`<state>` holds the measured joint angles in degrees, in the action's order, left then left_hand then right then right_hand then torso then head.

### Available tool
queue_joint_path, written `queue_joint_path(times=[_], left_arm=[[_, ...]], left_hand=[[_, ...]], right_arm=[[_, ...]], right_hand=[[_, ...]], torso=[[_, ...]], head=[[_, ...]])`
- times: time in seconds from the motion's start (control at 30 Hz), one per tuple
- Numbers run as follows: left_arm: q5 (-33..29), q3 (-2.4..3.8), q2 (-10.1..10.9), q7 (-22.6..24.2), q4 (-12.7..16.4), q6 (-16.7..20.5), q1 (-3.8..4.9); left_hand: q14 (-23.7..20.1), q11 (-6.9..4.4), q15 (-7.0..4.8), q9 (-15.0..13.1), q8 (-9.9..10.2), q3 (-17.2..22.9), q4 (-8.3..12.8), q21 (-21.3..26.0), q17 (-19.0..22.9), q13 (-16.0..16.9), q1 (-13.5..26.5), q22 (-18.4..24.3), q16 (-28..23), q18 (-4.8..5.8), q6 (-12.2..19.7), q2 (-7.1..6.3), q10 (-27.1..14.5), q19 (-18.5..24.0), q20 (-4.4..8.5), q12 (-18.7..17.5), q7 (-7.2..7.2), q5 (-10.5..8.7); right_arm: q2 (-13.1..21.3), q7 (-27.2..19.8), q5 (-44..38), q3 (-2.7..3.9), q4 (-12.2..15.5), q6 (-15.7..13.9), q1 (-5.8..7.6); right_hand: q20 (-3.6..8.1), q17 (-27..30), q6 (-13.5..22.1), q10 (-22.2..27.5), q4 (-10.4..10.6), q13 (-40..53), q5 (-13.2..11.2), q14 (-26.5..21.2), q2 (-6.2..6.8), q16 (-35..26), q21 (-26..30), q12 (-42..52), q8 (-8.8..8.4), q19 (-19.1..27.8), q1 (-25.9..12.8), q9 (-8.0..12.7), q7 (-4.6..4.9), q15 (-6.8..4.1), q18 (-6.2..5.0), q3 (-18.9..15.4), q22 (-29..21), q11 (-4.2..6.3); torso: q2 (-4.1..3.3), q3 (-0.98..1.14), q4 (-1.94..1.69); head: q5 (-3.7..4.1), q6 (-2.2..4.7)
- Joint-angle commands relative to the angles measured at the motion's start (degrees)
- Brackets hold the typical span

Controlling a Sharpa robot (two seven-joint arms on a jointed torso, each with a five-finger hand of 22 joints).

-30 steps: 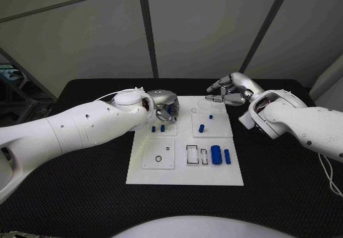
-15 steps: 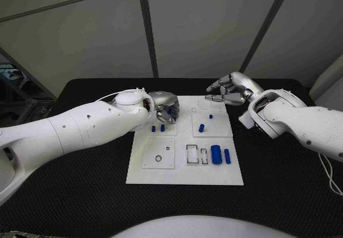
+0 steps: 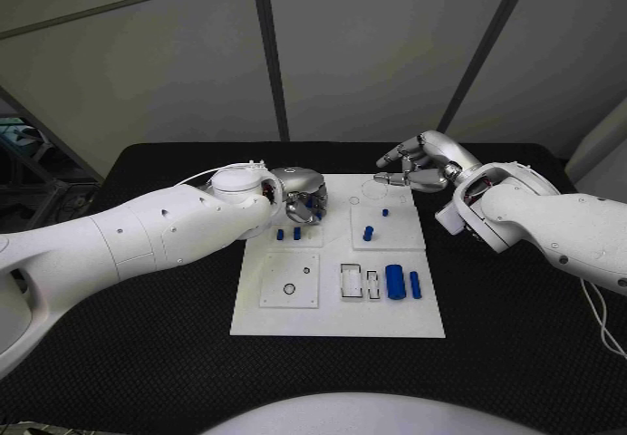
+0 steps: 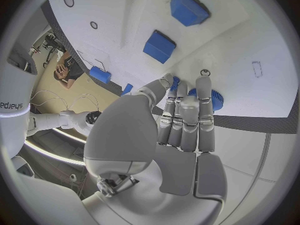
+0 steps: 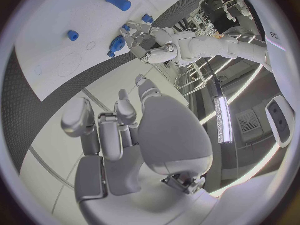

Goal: Assemble the parts on the task board

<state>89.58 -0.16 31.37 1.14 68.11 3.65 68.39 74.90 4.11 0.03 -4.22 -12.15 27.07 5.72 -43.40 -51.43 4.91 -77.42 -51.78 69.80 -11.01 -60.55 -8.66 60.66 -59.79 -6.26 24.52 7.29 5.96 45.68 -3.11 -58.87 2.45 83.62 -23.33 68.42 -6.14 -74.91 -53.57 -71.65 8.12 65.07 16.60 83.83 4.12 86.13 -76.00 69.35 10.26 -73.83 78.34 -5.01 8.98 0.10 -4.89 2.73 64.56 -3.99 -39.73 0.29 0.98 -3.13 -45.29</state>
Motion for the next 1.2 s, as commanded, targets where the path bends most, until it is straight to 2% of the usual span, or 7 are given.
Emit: queue_joint_path(times=[0.03,0.4,0.6,0.77,0.97,1.1,1.2], left_arm=[[-0.9,-0.14,-0.1,0.9,-0.3,-1.4,-0.28],[-2.0,-0.13,0.1,1.5,-0.4,-0.4,-0.41],[-2.7,-0.01,1.0,1.8,0.7,0.9,-0.55],[-3.1,1.22,2.0,1.8,1.8,1.5,-0.59],[-3.9,3.21,3.2,1.7,3.1,2.1,-0.61],[-4.6,4.03,4.1,1.6,4.1,2.3,-0.62],[-4.8,4.35,4.8,1.5,4.8,2.2,-0.65]], left_hand=[[0.7,-0.07,0.01,0.1,0.4,0.6,0.2,-0.5,-0.5,-0.4,0.1,-0.6,0.6,0.64,-0.6,0.53,0.7,-0.4,0.00,-0.8,0.09,0.14],[2.3,-0.05,-0.03,0.1,1.4,2.1,0.9,-1.6,-2.3,-1.0,0.1,-2.2,2.4,0.61,-1.6,0.71,2.7,-0.5,0.13,-3.2,0.28,0.11],[2.8,-0.04,-0.05,0.1,1.6,2.5,1.2,-2.5,-2.8,-1.0,0.2,-3.1,2.9,0.73,-2.0,0.71,3.3,-1.0,0.15,-3.9,0.36,0.09],[3.0,-0.02,-0.04,0.1,1.7,2.6,1.2,-3.0,-3.1,-1.0,0.3,-3.6,3.1,0.82,-2.2,0.68,3.5,-1.3,0.15,-4.2,0.43,0.08],[3.2,-0.01,-0.03,0.1,1.8,2.7,1.3,-3.4,-3.4,-1.0,0.3,-4.0,3.4,0.88,-2.3,0.66,3.8,-1.5,0.15,-4.5,0.49,0.07],[3.2,0.01,-0.03,0.1,1.8,2.7,1.3,-3.5,-3.4,-1.0,0.4,-4.1,3.4,0.90,-2.4,0.65,3.9,-1.5,0.15,-4.6,0.51,0.07],[3.3,0.01,-0.02,0.1,1.9,2.7,1.3,-3.7,-3.6,-1.0,0.4,-4.3,3.6,0.93,-2.4,0.62,4.0,-1.7,0.14,-4.7,0.53,0.07]], right_arm=[[-0.1,-0.4,-0.2,0.04,0.0,0.3,0.08],[-0.1,-0.5,-0.2,0.04,0.1,0.3,0.08],[-0.1,-0.5,-0.2,0.04,0.0,0.3,0.08],[0.0,-0.6,-0.2,0.04,0.0,0.2,0.07],[0.0,-0.6,-0.2,0.04,-0.1,0.2,0.07],[0.1,-0.6,-0.2,0.04,-0.2,0.2,0.07],[0.1,-0.6,-0.2,0.04,-0.2,0.2,0.07]], right_hand=[[0.11,-7.7,-0.2,0.1,-0.1,0.0,0.4,4.3,-0.58,-0.4,0.3,-0.2,0.30,0.2,-0.1,0.1,-0.22,-0.38,-0.59,0.0,-0.1,0.11],[0.11,-7.7,-0.2,0.1,-0.1,0.0,0.4,4.3,-0.58,-0.4,0.3,-0.2,0.30,0.2,-0.1,0.1,-0.22,-0.38,-0.59,0.0,-0.1,0.11],[0.11,-7.7,-0.2,0.1,-0.1,0.0,0.4,4.3,-0.58,-0.4,0.3,-0.2,0.30,0.2,-0.1,0.1,-0.22,-0.38,-0.59,0.0,-0.1,0.11],[0.11,-7.7,-0.2,0.1,-0.1,0.0,0.4,4.3,-0.58,-0.4,0.3,-0.2,0.30,0.2,-0.1,0.1,-0.22,-0.38,-0.59,0.0,-0.1,0.11],[0.11,-7.7,-0.2,0.1,-0.1,0.0,0.4,4.3,-0.58,-0.4,0.3,-0.2,0.30,0.2,-0.1,0.1,-0.22,-0.38,-0.59,0.0,-0.1,0.11],[0.11,-7.7,-0.2,0.1,-0.1,0.0,0.4,4.3,-0.58,-0.4,0.3,-0.2,0.30,0.2,-0.1,0.1,-0.22,-0.38,-0.59,0.0,-0.1,0.11],[0.11,-7.7,-0.2,0.1,-0.1,0.0,0.4,4.3,-0.58,-0.4,0.3,-0.2,0.30,0.2,-0.1,0.1,-0.22,-0.38,-0.59,0.0,-0.1,0.11]], torso=[[0.01,0.01,0.00],[0.03,-0.03,-0.05],[0.03,-0.05,-0.04],[0.05,0.00,-0.04],[0.07,-0.05,-0.09],[0.08,-0.03,-0.11],[0.06,-0.03,-0.02]], head=[[0.03,-0.03],[-0.01,-0.10],[-0.04,0.05],[-0.08,0.17],[-0.15,0.37],[-0.24,0.49],[-0.28,0.55]])
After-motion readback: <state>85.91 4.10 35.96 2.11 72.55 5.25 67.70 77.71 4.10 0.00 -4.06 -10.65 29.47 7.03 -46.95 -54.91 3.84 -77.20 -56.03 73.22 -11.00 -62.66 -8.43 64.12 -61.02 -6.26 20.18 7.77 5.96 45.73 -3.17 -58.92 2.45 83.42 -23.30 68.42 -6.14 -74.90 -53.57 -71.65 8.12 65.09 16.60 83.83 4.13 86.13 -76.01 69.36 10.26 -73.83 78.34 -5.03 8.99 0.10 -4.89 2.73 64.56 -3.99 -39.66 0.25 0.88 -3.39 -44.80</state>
